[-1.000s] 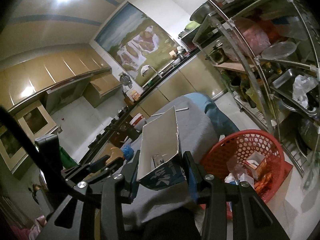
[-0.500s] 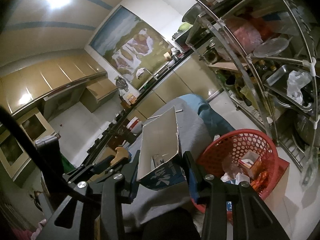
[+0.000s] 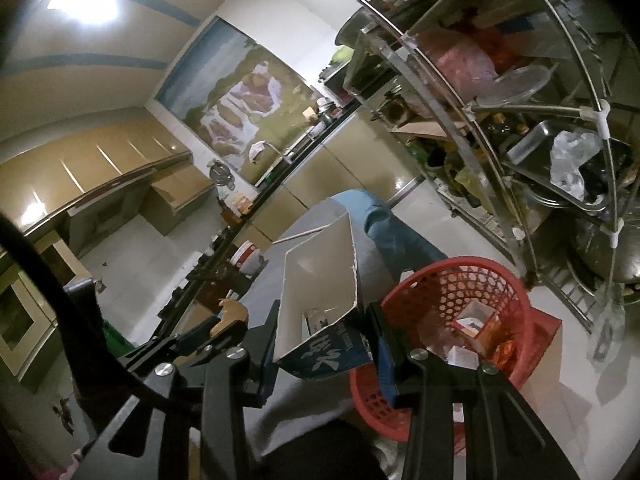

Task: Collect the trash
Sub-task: 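Open both tools over the red basket to drop the bread crust and milk carton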

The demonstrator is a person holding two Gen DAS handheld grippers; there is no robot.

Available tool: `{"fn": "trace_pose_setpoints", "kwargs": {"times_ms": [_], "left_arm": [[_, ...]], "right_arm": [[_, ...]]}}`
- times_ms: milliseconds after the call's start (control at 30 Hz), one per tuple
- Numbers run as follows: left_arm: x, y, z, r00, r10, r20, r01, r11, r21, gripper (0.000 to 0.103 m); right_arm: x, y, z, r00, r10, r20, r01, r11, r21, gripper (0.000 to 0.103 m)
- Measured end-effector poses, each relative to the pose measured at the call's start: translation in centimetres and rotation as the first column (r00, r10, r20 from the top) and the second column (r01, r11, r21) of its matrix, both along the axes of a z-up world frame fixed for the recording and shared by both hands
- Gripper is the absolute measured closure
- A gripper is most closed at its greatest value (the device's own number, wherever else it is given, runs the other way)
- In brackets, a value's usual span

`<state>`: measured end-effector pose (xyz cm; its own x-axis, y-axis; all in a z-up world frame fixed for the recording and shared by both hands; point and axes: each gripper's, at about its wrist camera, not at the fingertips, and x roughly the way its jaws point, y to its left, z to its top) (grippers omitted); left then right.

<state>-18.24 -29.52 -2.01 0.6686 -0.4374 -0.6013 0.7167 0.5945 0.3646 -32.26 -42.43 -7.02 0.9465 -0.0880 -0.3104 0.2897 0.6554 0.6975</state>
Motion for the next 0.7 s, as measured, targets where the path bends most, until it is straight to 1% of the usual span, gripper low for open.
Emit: {"fn": "trace_pose_setpoints", "kwargs": {"times_ms": [67,200,233,333,433,533,567,600,633,700], "left_arm": [[0.1,-0.5,-0.2,1.000,-0.017,-0.024,0.017,1.000,-0.006,0.070],[0.9,-1.7,-1.1,0.992,-0.046,-0.117,0.044,0.999,-0.018,0.070],[1.2,-2.0,-1.5,0.987,-0.055,-0.152,0.052,0.998,-0.021,0.070],[2.1,-2.8,-2.3,0.973,-0.054,-0.223,0.050,0.998,-0.025,0.070],[2.7,-3.4,-3.1,0.951,-0.073,-0.302,0.065,0.997,-0.037,0.068],[2.8,-3.8,-3.6,0.928,-0.094,-0.360,0.081,0.995,-0.051,0.067],[2.8,-3.9,-3.7,0.925,-0.095,-0.367,0.082,0.995,-0.052,0.065],[2.8,-4.0,-3.8,0.920,-0.100,-0.379,0.086,0.995,-0.054,0.058],[2.8,-4.0,-3.8,0.918,-0.103,-0.383,0.089,0.995,-0.055,0.049],[2.8,-3.8,-3.8,0.923,-0.102,-0.372,0.085,0.994,-0.061,0.041]], "right_arm": [[0.0,-0.5,-0.1,1.000,-0.014,-0.007,0.014,1.000,-0.007,0.060],[-0.1,-2.0,-0.7,0.998,-0.053,-0.025,0.053,0.999,-0.005,0.060],[-0.2,-2.3,-0.9,0.998,-0.063,-0.031,0.063,0.998,-0.005,0.060],[-0.2,-3.4,-1.5,0.994,-0.090,-0.056,0.091,0.996,0.000,0.060],[-0.2,-4.3,-2.2,0.992,-0.107,-0.074,0.108,0.994,0.021,0.060],[0.0,-4.8,-3.0,0.989,-0.111,-0.097,0.114,0.993,0.035,0.058],[0.1,-4.9,-3.4,0.987,-0.111,-0.113,0.117,0.992,0.045,0.058],[0.1,-4.9,-3.5,0.986,-0.115,-0.120,0.122,0.991,0.050,0.057],[0.2,-5.0,-3.8,0.985,-0.119,-0.127,0.128,0.990,0.059,0.052],[0.2,-5.1,-4.2,0.985,-0.116,-0.131,0.128,0.988,0.089,0.044]]}}
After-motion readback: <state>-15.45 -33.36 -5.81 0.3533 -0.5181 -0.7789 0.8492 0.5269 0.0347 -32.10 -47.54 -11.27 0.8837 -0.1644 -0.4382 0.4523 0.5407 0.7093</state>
